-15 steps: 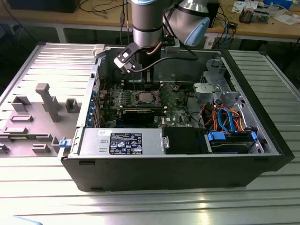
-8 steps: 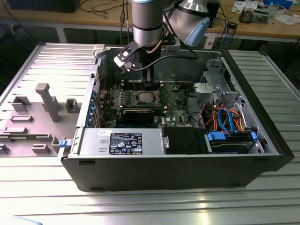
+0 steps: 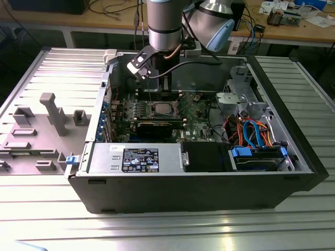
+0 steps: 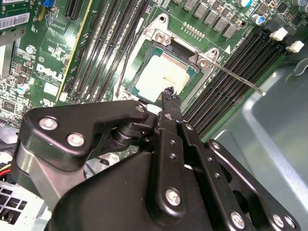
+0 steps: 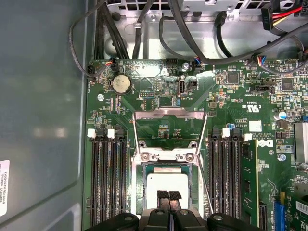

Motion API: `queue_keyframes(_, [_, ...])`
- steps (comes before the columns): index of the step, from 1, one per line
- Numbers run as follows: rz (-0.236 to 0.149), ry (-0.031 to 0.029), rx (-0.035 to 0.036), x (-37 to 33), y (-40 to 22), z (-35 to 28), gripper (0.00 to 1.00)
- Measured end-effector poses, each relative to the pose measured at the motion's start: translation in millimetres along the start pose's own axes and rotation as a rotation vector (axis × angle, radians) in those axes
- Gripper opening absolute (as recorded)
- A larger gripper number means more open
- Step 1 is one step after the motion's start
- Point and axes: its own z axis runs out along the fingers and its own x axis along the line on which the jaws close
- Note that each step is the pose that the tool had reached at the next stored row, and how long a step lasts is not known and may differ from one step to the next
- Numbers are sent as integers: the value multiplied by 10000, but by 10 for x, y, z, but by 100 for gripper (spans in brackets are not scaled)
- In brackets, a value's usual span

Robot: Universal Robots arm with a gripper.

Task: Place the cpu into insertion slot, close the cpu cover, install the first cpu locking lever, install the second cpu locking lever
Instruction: 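Close the cpu cover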

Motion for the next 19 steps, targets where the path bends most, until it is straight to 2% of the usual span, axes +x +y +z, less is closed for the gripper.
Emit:
queue_keyframes(9, [0,-2,1,0,0,-10,11])
queue_keyframes(19, [0,0,0,1,5,-83,11])
